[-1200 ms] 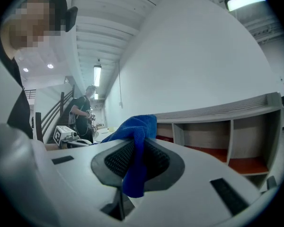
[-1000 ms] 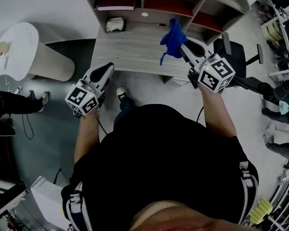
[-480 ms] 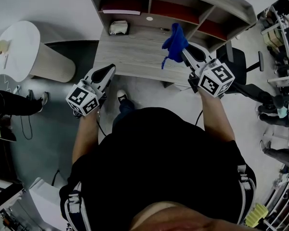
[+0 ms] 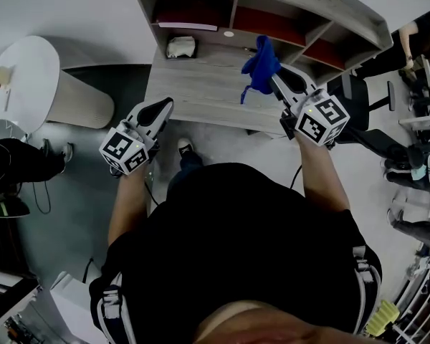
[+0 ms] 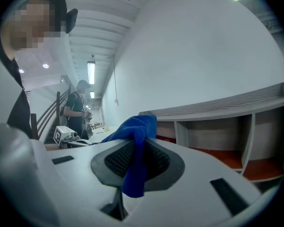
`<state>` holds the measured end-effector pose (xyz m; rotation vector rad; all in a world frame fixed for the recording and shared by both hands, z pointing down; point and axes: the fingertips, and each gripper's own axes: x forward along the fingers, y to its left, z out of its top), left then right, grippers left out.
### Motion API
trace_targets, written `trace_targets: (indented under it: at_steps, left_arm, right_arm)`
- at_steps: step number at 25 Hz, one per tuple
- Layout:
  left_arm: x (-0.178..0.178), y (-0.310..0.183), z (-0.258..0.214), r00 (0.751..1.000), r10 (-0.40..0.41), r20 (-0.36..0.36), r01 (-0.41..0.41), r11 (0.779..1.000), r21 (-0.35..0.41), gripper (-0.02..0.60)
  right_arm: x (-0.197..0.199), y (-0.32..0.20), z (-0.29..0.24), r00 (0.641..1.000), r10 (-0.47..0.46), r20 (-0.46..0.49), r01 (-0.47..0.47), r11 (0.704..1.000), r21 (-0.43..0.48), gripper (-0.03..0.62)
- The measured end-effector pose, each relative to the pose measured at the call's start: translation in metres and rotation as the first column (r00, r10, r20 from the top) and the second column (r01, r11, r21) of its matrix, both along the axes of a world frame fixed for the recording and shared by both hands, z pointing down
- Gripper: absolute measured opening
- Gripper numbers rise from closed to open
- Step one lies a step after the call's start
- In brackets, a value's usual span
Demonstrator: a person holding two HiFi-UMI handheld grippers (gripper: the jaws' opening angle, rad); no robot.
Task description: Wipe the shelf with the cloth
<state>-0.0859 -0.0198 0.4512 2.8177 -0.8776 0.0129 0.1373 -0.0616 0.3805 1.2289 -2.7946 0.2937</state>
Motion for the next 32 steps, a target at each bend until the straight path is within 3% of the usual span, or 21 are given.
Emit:
trace_targets:
  at_steps: [17, 32]
  left_arm:
    - [-0.032, -0.090, -0.007, 0.998, 0.065, -0.017, -0.064, 0.998, 0.017, 0.017]
    - [-0.077, -0.152, 0.000, 0.993, 0.112, -0.047, -0.113, 0.993, -0.016, 0.017]
  right_arm:
    - [-0.043, -0.070, 0.013, 0.999, 0.036, 0.006, -0.036, 0.999, -0.039, 0.054]
    - [-0.094, -0.132, 0.009, 0.998, 0.061, 0.006, -0.060, 0.996, -0.066, 0.054]
